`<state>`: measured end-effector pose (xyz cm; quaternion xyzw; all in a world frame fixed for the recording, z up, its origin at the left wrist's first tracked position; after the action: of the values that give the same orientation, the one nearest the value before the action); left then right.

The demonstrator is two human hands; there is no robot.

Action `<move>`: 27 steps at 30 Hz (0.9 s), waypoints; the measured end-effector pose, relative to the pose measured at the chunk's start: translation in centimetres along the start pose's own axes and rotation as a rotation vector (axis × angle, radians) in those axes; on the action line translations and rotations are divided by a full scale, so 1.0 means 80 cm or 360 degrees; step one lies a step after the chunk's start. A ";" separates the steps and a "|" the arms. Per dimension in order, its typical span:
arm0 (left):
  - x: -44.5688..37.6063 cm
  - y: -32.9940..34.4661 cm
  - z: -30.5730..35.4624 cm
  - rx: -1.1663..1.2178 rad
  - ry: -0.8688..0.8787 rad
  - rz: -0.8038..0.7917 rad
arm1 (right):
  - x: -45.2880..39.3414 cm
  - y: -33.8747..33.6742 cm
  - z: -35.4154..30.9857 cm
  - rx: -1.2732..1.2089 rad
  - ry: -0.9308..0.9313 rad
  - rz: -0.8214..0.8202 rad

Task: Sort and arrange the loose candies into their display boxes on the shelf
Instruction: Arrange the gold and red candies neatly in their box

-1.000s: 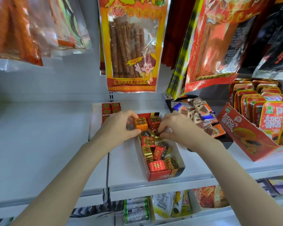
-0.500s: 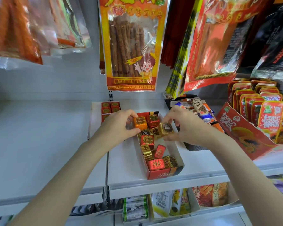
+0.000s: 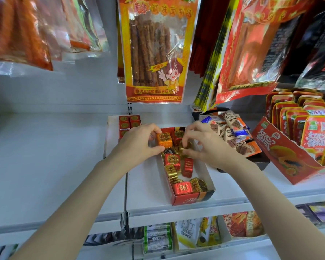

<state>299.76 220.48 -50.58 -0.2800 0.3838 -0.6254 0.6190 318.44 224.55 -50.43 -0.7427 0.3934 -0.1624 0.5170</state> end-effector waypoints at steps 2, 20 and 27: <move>0.001 0.000 0.000 -0.0004 -0.0011 -0.0003 | 0.001 0.003 0.005 0.0008 0.0036 0.0029; 0.002 -0.010 0.006 0.0373 -0.0154 0.0241 | 0.016 -0.041 -0.027 -0.0065 0.0204 -0.0127; 0.006 -0.016 -0.001 0.0484 -0.0244 0.0298 | 0.000 -0.010 -0.040 -0.0205 0.0181 -0.0316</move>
<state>298.93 219.91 -49.67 -0.1932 0.2609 -0.5927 0.7371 316.72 222.64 -48.38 -0.7993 0.3561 -0.2290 0.4264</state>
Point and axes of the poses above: each hand's wrist, its own x-axis away from the middle knuckle, its own y-axis out of the palm, z = x × y, the point moved 2 cm from there along -x, towards the middle knuckle, and after that the axes turned 4 degrees about -x, right-handed, at the moved point
